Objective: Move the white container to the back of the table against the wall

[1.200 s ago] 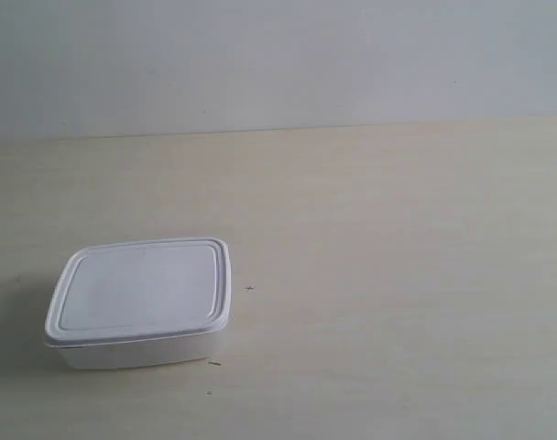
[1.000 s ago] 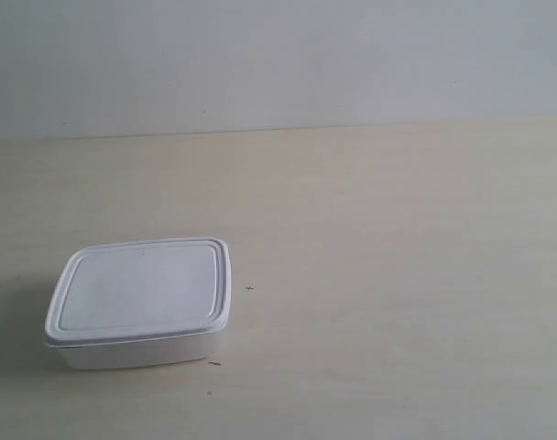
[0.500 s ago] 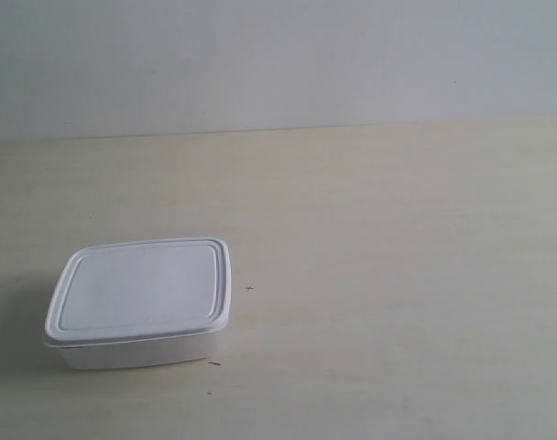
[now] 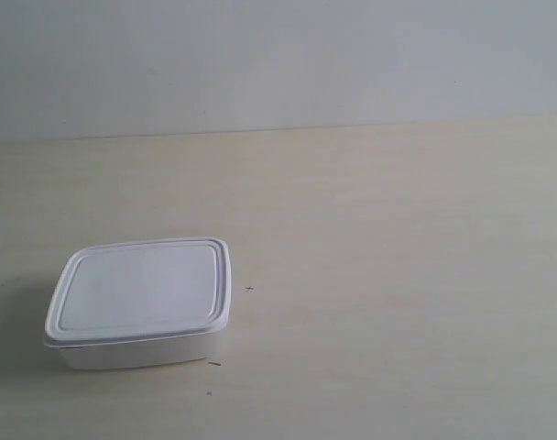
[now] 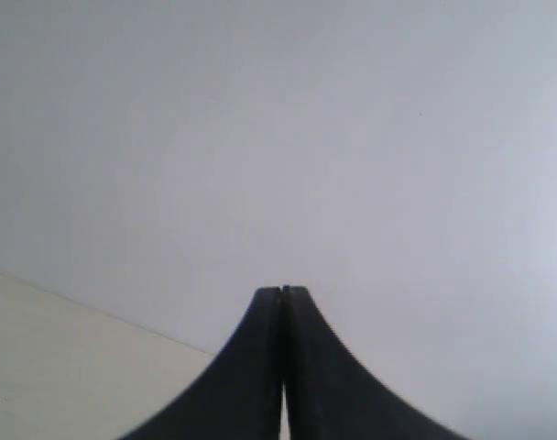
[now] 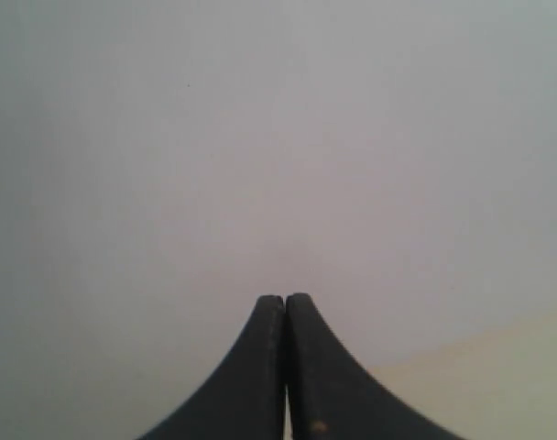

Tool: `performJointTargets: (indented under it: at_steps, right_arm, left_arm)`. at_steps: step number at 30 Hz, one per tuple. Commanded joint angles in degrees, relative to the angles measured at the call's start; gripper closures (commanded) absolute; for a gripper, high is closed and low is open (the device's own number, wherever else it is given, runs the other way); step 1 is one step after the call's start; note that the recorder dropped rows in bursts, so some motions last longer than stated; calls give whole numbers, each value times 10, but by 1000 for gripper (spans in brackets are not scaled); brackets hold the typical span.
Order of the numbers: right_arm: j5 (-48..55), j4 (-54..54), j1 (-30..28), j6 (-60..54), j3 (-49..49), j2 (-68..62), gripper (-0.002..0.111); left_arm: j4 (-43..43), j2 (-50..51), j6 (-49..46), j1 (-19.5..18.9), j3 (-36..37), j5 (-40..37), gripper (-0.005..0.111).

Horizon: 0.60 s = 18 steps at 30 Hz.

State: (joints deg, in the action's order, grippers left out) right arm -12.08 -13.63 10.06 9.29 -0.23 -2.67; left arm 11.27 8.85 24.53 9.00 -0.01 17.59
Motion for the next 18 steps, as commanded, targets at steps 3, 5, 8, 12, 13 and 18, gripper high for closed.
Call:
performJointTargets:
  at_steps: [3,5,8,12,13,18]
  right_arm:
    - [50,1,-1,72,2,2,108]
    - [70,1,-1,75,2,1,108]
    - [76,1,-1,74,2,1,108]
    - [76,1,-1,74,2,1,108]
    - [76,1,-1,74,2,1,108]
    - [167,1,-1,103,-11,-2,108]
  left_arm:
    - [9,-4,42,3,0,-45,107]
    - [9,-4,42,3,0,-71,107]
    - [9,-4,44,3,0,-72,107]
    - [9,-4,44,3,0,-75,107]
    - [9,-4,44,3,0,-80,107]
    - [10,-1,46,3,0,-146,107]
